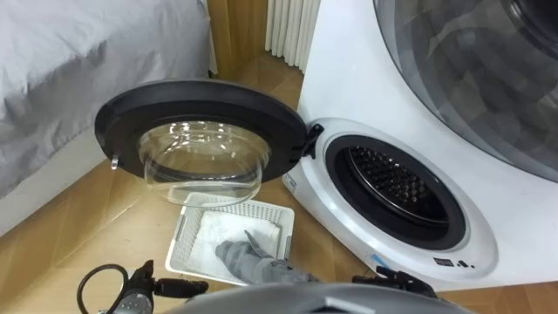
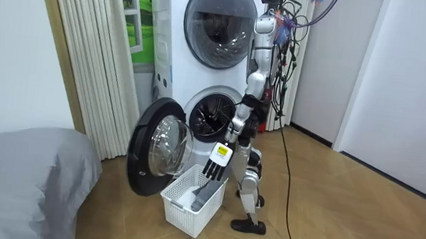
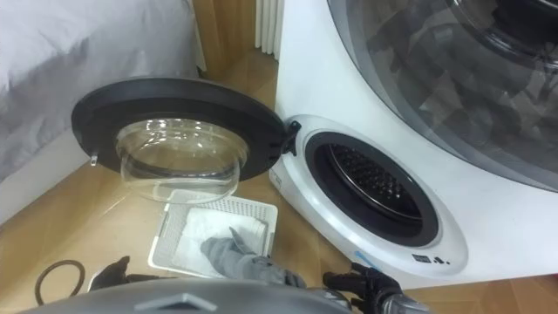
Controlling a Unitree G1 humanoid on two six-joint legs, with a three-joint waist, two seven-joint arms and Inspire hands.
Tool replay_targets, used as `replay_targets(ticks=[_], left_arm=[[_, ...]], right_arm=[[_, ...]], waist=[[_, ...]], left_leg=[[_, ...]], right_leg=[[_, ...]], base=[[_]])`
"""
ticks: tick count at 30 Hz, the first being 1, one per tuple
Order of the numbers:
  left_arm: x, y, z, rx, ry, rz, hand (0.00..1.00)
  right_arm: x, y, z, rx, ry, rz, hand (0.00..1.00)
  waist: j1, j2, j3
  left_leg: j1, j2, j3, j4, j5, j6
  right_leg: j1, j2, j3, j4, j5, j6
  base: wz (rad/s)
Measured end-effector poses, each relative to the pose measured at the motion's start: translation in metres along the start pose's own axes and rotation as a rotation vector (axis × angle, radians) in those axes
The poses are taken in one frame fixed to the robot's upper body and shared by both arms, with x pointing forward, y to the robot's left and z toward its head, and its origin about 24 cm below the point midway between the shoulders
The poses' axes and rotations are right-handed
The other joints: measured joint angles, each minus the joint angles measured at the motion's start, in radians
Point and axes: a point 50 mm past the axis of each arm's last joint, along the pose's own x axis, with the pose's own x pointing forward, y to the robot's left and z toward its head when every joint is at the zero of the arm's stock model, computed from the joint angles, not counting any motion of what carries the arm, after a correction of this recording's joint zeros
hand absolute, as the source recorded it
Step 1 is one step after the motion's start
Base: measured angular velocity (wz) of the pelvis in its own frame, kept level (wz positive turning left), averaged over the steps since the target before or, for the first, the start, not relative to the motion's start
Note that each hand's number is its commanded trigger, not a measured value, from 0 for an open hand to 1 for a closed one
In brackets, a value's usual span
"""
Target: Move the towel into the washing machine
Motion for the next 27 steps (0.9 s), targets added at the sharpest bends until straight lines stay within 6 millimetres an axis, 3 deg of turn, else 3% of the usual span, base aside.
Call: replay_targets(ticks=[15, 23, 27], left_arm=[[0.0, 0.0, 0.002, 0.006, -0.005, -0.003, 0.0], [0.002, -0.005, 0.021, 0.12, -0.091, -0.007, 0.0], [0.003, -0.012, 0.038, 0.219, -0.153, -0.02, 0.0]], right_arm=[[0.001, 0.001, 0.004, -0.018, -0.006, 0.01, 0.0], [0.002, 0.006, 0.016, -0.09, -0.052, 0.017, 0.0], [0.003, 0.009, 0.029, -0.154, -0.077, 0.024, 0.0]], waist=[[0.0, 0.0, -0.0001], [-0.002, 0.008, -0.0039], [-0.004, 0.014, -0.0009]], left_leg=[[-0.008, 0.0, 0.001, 0.002, 0.0, 0.0], [-0.076, 0.0, 0.0, 0.018, 0.001, 0.0], [-0.124, 0.0, 0.0, 0.038, 0.001, 0.001]], right_leg=[[-0.01, 0.0, 0.004, 0.0, 0.0, 0.0], [-0.073, -0.001, 0.005, 0.003, 0.006, -0.002], [-0.118, -0.004, 0.005, 0.009, 0.01, -0.003]], base=[[0.0], [0.0], [0.0]])
